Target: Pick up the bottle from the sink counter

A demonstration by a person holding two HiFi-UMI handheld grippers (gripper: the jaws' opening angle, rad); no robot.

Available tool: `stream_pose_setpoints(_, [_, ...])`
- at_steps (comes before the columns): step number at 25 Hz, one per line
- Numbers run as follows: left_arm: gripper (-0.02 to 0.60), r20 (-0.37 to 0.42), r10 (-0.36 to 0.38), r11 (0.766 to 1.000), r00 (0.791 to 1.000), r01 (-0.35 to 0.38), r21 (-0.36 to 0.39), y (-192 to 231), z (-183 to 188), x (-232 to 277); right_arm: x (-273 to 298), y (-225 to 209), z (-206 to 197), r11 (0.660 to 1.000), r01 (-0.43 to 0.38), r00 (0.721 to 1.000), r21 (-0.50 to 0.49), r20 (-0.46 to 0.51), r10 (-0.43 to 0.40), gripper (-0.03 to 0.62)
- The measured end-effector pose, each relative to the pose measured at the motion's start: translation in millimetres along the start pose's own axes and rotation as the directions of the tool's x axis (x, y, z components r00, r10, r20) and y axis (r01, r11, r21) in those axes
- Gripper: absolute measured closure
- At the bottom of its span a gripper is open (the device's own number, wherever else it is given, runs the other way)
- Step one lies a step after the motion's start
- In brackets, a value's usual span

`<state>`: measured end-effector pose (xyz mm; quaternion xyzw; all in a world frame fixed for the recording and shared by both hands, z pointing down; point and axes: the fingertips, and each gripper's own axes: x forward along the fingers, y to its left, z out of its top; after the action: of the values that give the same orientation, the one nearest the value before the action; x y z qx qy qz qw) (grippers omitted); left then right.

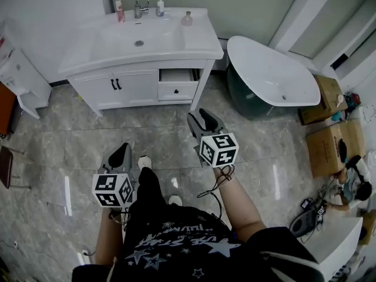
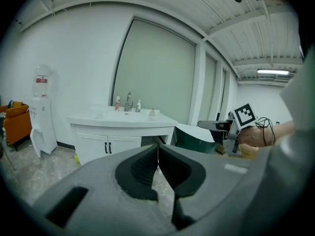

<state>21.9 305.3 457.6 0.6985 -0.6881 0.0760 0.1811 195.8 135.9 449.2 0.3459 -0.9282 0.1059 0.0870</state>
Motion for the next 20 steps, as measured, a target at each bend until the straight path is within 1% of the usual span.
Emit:
stream_pose_setpoints(3, [0.561,-0.003,-0.024,1.000,1.000,0.024,0.005,20,11,32,30,-12,4,1.000,0.024,1.000,0.009,-0.015,-0.024,0.339])
stream_pose_setpoints(7, [0.561,0.002,-0.054,0.999,0.999,0.054,0.000,54,33,84,79,-30,14,0.998,0.057,0.998,0.013,-0.032,-0.057,0.275])
stream_pose_setpoints(9, [0.561,-0.002,-0.077,0.997,0.997,0.077,-0.003,72,46,114,106,-42,24,0.996,0.085,0.996,0.016,-0.035,-0.085,0.264])
stream_pose_setpoints(13, [0.561,-0.003,-0.120,0.993,0.993,0.120,0.014,110,79,167,164,-58,50,0.991,0.129,0.991,0.020,-0.034,-0.128,0.258])
stream_pose_setpoints(16, [0.561,0.004,-0.143,0.990,0.990,0.143,0.017,140,103,198,205,-66,72,0.988,0.156,0.988,0.019,-0.021,-0.156,0.258])
stream_pose_setpoints(20, [0.561,0.006,-0.157,0.988,0.988,0.157,0.010,184,123,231,254,-67,91,0.982,0.186,0.983,0.017,-0.016,-0.185,0.258])
